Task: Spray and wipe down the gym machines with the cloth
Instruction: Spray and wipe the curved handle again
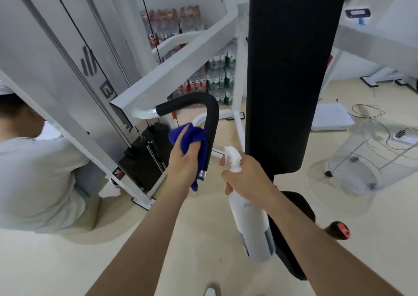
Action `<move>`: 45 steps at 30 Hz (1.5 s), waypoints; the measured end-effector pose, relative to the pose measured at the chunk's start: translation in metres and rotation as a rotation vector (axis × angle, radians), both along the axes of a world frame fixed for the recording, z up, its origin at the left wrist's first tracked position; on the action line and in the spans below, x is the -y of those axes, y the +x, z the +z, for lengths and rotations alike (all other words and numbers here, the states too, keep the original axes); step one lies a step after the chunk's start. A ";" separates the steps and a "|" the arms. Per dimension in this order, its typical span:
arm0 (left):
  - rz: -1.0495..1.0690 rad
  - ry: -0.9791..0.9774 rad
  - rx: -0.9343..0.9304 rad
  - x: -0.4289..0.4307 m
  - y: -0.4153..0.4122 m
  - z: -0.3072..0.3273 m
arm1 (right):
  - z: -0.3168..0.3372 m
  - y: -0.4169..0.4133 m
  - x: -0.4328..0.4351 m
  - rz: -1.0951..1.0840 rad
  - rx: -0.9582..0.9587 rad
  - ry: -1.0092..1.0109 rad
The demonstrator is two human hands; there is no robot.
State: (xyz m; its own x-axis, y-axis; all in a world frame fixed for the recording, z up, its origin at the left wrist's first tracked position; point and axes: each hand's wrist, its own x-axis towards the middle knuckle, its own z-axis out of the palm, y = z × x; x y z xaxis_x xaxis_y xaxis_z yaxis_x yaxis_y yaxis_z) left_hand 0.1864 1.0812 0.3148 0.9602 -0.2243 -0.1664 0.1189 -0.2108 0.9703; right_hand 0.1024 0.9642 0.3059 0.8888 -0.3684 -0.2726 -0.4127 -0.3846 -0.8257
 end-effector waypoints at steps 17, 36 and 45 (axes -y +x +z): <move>-0.436 1.105 0.595 0.001 -0.002 -0.035 | 0.009 0.008 -0.015 -0.188 0.074 0.051; -0.646 0.231 0.322 0.155 -0.050 0.024 | 0.016 -0.123 0.132 -0.694 0.227 0.082; -0.707 -0.053 -0.024 0.323 -0.174 0.012 | 0.017 -0.226 0.279 -0.747 0.173 0.042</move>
State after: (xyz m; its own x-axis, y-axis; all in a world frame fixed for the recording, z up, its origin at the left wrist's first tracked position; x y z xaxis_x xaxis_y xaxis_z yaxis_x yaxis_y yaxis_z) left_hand 0.0125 0.7584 0.3273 0.5777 -0.8009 -0.1576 -0.0073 -0.1981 0.9801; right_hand -0.1232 0.6856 0.3225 0.4395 -0.8802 -0.1795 -0.4139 -0.0211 -0.9101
